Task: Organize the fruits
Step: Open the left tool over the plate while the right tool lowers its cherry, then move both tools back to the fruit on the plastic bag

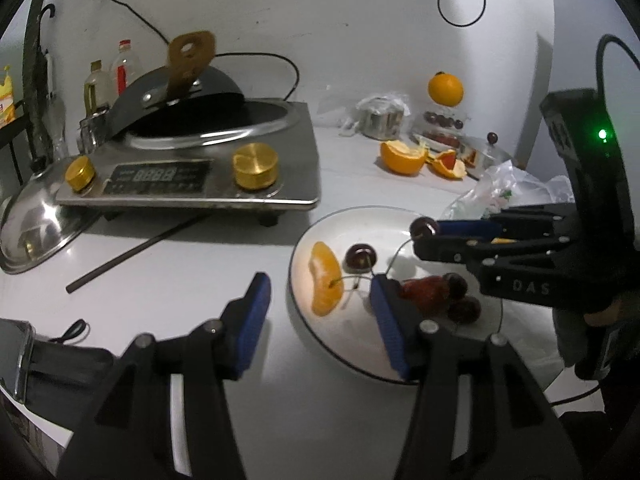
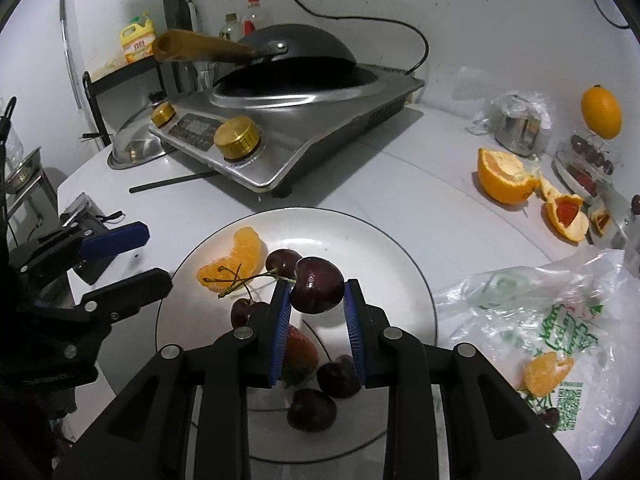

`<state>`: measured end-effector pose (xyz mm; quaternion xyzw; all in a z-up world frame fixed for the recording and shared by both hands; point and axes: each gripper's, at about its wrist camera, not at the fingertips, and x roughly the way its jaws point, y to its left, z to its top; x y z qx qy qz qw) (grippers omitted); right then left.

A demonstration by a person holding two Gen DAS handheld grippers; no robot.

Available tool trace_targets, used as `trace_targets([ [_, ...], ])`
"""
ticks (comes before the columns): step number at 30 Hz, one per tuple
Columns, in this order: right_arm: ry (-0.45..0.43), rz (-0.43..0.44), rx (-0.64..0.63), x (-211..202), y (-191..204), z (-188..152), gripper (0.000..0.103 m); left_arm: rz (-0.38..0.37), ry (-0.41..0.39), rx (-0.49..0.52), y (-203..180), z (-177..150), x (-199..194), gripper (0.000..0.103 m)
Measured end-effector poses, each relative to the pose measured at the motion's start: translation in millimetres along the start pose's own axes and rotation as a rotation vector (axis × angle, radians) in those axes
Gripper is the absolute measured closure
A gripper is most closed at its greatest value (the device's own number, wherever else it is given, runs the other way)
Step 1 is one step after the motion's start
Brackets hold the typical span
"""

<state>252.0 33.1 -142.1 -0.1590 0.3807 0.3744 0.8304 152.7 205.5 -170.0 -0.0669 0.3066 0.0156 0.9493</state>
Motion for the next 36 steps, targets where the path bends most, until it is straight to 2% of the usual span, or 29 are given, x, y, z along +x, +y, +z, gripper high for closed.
trace_targets([
  [17, 0.071, 0.016, 0.043, 33.3, -1.5, -0.2, 0.074, -0.003, -0.008, -0.024, 12.7, -2.8, -2.6, 0.049],
  [19, 0.073, 0.015, 0.045, 33.5, -1.8, -0.1, 0.068, -0.003, -0.008, -0.024, 12.2, -2.9, -3.5, 0.049],
  [21, 0.069, 0.02, 0.05, 32.1, -2.3, 0.3, 0.062, -0.004, -0.01, -0.022, 11.3, -2.9, -4.2, 0.049],
  [31, 0.035, 0.013, 0.058, 11.1, -8.1, -3.3, 0.061, -0.007, -0.023, -0.012, -1.0, -1.0, -11.8, 0.048],
  [36, 0.011, 0.014, 0.056, -5.7, -12.6, -7.6, 0.061, -0.015, -0.03, 0.0, -13.6, 0.2, -16.0, 0.043],
])
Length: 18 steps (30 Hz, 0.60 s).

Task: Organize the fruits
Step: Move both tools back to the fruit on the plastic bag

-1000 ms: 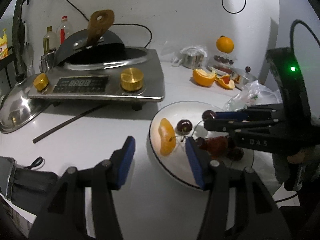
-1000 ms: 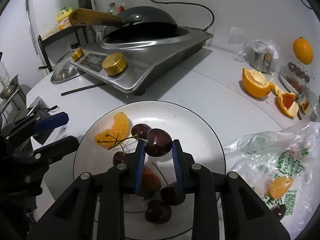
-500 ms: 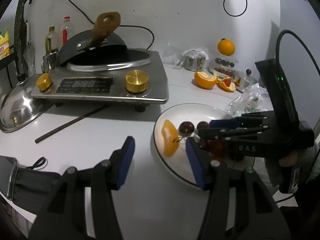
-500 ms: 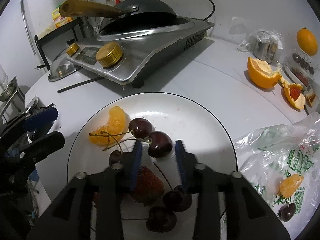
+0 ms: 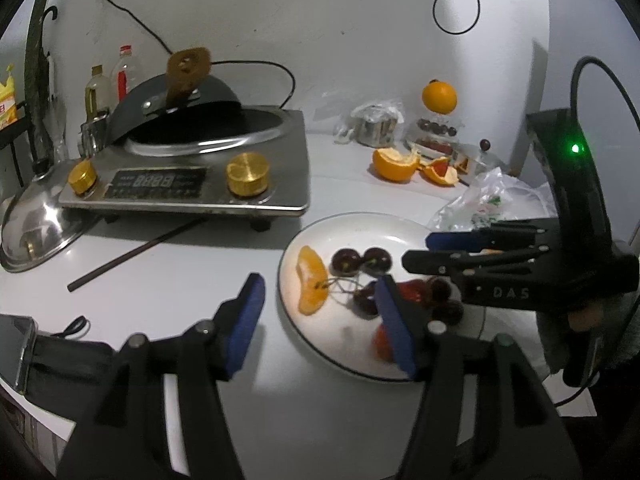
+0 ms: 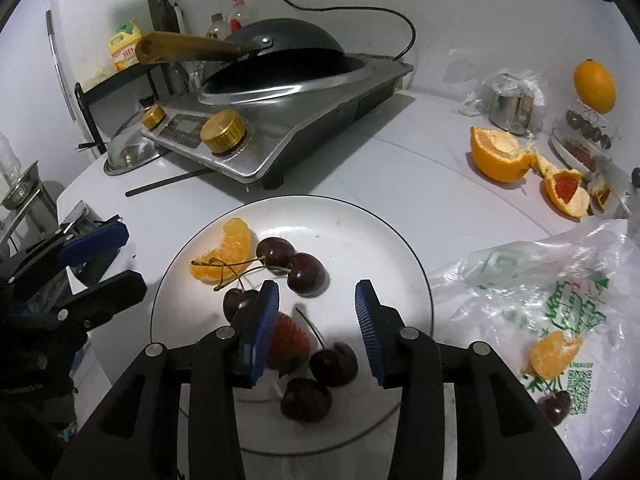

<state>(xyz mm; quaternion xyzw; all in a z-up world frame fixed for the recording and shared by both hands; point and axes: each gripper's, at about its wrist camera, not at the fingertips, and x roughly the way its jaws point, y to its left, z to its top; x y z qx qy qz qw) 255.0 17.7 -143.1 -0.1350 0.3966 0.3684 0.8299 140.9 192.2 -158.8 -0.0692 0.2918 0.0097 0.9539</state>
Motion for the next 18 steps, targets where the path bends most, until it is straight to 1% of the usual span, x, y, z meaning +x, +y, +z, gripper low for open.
trace_targets([
  [10, -0.047, -0.003, 0.007, -34.2, -11.4, -14.6, 0.061, 0.003, 0.004, 0.028, -28.6, 2.0, -5.3, 0.042],
  [18, -0.07, -0.015, 0.022, -55.2, -23.7, -27.4, 0.061, -0.014, 0.0, 0.056, -54.3, 2.8, -9.9, 0.042],
])
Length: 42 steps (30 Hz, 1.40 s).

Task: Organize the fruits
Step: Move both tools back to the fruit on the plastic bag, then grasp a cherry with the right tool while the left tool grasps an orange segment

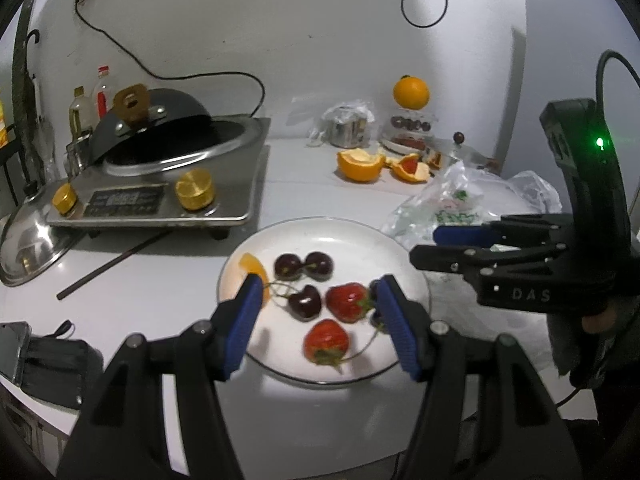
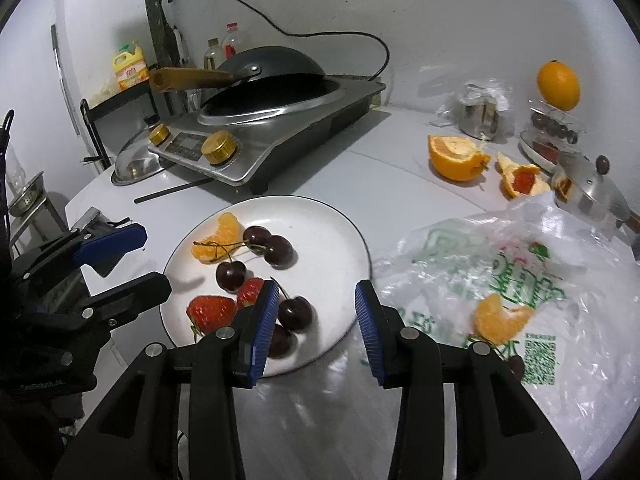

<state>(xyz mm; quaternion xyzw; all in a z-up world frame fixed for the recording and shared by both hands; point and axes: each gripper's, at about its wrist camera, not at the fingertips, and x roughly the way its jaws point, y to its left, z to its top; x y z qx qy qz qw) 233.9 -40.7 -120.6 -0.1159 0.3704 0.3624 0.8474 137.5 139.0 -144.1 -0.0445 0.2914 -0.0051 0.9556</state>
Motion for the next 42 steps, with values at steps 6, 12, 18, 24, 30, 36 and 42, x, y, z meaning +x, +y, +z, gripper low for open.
trace_targets([
  [6, -0.01, -0.01, 0.012, -12.4, -10.0, -8.9, 0.061, -0.014, 0.001, 0.016, -18.1, 2.7, 0.4, 0.042],
  [12, -0.028, -0.02, 0.024, -25.0, -19.9, -16.4, 0.061, -0.023, 0.008, 0.034, -32.5, 5.5, 3.7, 0.042],
  [18, -0.046, -0.041, 0.032, -37.5, -33.9, -23.1, 0.061, -0.039, 0.015, 0.052, -48.4, 6.9, 8.7, 0.042],
  [24, -0.055, -0.06, 0.057, -48.0, -51.8, -32.0, 0.061, -0.054, 0.026, 0.072, -64.5, 8.4, 14.7, 0.042],
  [30, -0.056, -0.072, 0.083, -55.1, -66.6, -41.8, 0.061, -0.067, 0.034, 0.091, -79.5, 9.8, 20.6, 0.042],
  [36, -0.058, -0.086, 0.106, -60.3, -81.7, -50.1, 0.061, -0.074, 0.048, 0.108, -92.2, 9.4, 27.8, 0.042],
  [42, -0.053, -0.099, 0.131, -61.3, -96.8, -56.1, 0.061, -0.081, 0.061, 0.123, -101.5, 8.9, 33.8, 0.042],
])
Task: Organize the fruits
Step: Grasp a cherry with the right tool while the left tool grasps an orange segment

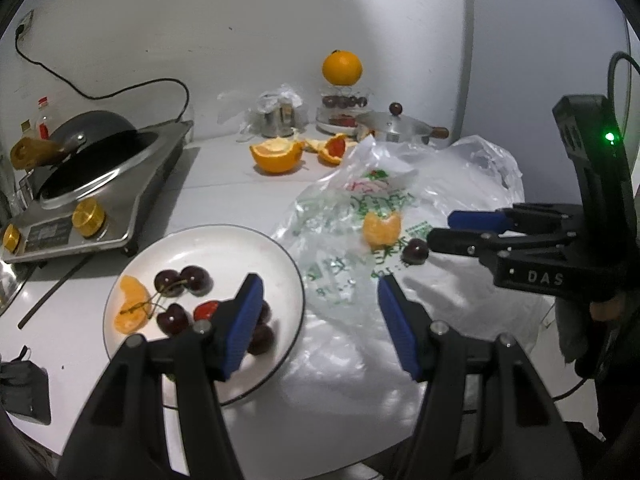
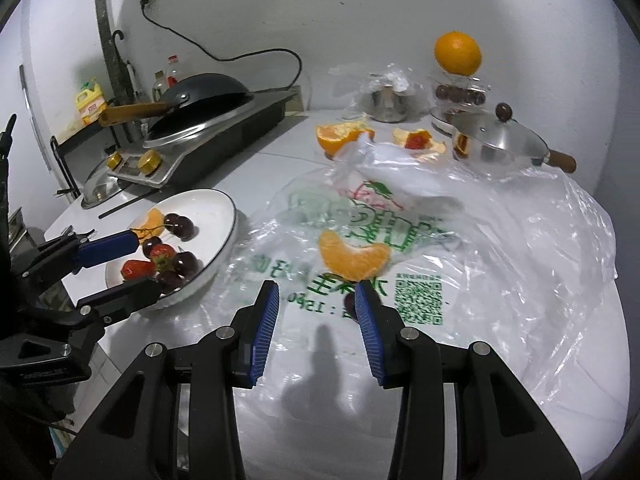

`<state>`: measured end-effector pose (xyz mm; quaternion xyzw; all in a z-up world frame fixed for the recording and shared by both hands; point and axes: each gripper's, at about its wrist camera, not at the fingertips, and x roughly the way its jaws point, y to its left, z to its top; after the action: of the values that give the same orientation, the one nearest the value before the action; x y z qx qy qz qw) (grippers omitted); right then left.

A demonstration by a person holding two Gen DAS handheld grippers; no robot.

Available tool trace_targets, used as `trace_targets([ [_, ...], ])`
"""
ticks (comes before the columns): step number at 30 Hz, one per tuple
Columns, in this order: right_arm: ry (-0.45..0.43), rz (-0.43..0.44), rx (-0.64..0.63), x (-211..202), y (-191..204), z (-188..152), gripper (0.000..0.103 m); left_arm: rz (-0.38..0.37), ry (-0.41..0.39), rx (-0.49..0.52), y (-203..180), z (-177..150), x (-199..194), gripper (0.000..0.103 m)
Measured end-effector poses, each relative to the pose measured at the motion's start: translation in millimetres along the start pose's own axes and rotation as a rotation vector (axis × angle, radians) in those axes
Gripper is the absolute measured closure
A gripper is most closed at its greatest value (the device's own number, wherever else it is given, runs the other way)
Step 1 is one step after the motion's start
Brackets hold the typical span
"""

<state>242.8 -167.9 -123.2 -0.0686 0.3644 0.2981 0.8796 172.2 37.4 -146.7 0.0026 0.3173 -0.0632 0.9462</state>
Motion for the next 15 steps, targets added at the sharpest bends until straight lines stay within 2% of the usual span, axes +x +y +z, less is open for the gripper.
trace_targets([
  [15, 0.063, -0.004, 0.023, 27.8, -25.4, -7.5, 0.061, -0.017, 0.045, 0.009, -7.3, 4.4, 28.4, 0.042],
])
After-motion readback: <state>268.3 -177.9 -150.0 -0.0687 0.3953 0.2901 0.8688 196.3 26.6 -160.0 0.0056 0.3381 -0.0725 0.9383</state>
